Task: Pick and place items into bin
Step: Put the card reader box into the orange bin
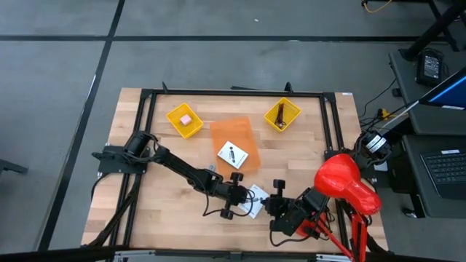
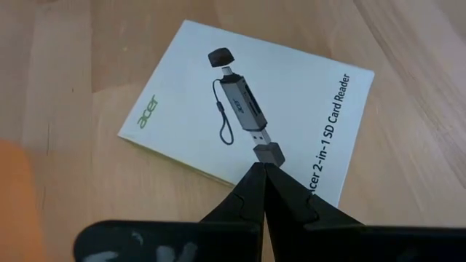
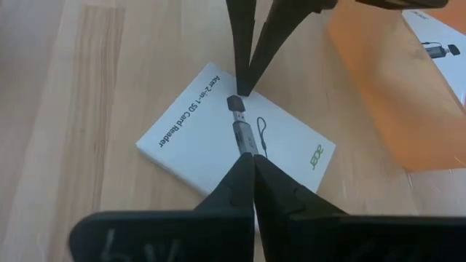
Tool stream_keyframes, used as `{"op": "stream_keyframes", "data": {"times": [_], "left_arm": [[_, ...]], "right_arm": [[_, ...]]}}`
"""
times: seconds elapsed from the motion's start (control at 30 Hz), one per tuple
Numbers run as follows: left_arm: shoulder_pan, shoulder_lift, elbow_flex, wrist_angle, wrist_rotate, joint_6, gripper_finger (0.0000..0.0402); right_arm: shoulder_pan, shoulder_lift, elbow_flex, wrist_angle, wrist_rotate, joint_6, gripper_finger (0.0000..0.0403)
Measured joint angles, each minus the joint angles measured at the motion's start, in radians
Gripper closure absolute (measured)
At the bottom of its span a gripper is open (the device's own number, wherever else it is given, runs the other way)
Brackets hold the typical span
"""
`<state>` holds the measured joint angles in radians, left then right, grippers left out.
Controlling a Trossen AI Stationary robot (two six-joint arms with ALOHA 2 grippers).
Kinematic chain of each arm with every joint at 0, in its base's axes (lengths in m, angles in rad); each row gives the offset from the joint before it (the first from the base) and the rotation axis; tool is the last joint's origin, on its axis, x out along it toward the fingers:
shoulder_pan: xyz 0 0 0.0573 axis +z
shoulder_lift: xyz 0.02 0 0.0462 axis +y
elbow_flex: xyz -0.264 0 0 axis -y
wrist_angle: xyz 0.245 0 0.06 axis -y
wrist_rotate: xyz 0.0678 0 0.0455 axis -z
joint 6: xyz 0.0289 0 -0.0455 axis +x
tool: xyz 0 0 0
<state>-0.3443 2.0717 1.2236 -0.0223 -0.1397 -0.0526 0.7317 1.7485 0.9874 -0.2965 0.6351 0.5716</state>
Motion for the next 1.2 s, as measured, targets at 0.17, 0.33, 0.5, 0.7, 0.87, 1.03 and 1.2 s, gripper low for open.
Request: {"op": "stream_keyframes", "data": {"times": [0.17,0.33,0.5,0.7,0.87,1.03,1.2], "left_arm": [[0.000,0.001,0.000,-0.003,0.001,-0.030,0.0400],[0.000,0.003,-0.001,-0.005,0.000,-0.050,0.0400],[0.000,0.003,-0.002,-0.005,0.000,-0.065,0.0400],[0.000,0.003,-0.003,-0.004,0.000,-0.069,0.0400],[-0.002,0.003,-0.004,-0.003,0.000,-0.069,0.0400],[-0.002,0.003,-0.004,-0.003,0.000,-0.083,0.0400],[-0.002,0.003,-0.005,0.001,0.000,-0.084,0.0400]], "right_arm": [[0.000,0.000,0.000,0.000,0.000,0.001,0.0403],[0.000,0.000,0.000,0.000,0.000,0.001,0.0403],[0.000,0.000,0.000,-0.001,-0.001,0.004,0.0403],[0.005,0.000,0.000,-0.001,-0.001,0.018,0.0403],[0.020,0.000,0.000,-0.005,-0.001,0.027,0.0403],[0.025,0.000,0.000,-0.005,-0.001,0.050,0.0403],[0.025,0.000,0.000,-0.004,-0.002,0.056,0.0403]]}}
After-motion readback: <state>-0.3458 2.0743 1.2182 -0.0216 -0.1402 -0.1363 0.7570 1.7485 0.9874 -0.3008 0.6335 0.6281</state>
